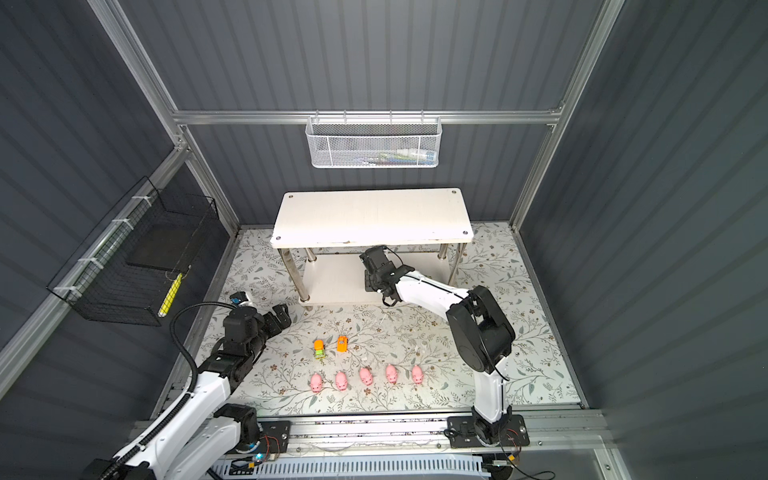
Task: Place and organize the plastic toys onto the shelf
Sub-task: 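Raise the right gripper from the shelf while the left gripper moves over another orange-topped truck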
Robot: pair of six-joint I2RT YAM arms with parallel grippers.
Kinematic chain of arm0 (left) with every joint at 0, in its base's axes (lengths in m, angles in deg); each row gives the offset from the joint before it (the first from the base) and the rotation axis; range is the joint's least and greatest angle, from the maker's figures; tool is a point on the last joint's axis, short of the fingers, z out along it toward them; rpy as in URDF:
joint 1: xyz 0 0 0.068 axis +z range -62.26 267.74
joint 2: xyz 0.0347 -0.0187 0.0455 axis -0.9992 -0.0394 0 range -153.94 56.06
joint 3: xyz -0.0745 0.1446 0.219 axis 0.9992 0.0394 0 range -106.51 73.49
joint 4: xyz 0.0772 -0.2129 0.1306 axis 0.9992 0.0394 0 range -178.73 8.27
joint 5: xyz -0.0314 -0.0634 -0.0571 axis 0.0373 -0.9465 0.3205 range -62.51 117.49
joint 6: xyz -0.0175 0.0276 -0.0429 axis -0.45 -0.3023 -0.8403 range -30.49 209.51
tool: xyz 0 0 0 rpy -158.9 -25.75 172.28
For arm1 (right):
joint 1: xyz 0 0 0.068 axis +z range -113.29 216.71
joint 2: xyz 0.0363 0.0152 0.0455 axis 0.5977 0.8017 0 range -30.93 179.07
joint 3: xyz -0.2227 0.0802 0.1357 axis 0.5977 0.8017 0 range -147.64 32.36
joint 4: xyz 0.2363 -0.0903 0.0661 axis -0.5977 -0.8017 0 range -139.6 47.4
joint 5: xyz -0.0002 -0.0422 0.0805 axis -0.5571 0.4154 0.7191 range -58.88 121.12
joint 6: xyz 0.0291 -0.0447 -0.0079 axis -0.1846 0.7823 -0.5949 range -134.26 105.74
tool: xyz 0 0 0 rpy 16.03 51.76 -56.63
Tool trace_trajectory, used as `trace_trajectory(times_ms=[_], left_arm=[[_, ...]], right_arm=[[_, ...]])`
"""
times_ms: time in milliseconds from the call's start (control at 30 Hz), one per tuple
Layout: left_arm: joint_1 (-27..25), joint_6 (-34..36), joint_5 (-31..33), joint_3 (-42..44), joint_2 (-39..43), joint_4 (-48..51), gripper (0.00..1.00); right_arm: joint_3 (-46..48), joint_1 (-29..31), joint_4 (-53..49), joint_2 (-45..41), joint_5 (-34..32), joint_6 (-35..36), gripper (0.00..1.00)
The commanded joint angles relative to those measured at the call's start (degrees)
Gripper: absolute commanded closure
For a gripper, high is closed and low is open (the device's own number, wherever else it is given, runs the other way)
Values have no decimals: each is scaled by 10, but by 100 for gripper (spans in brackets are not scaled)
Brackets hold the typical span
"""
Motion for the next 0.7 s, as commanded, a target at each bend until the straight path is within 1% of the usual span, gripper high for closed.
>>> trace_trajectory(times_ms=[0, 233, 533, 600, 667], left_arm=[[-4, 6, 3, -11, 7, 14, 0], [-4, 6, -8, -17, 8, 18, 0], [-5, -1, -43, -28, -7, 22, 0], [-11, -6, -50, -29, -11, 24, 0], [-31, -10, -44, -29, -17, 28, 0]], right_arm=[[16, -2, 17, -28, 5, -5, 52], [120, 5, 107, -110, 12, -24, 51], [256, 36, 226, -212, -18, -24, 49], [293, 47, 253, -242, -32, -17, 48], [325, 58, 270, -277, -42, -9, 47]])
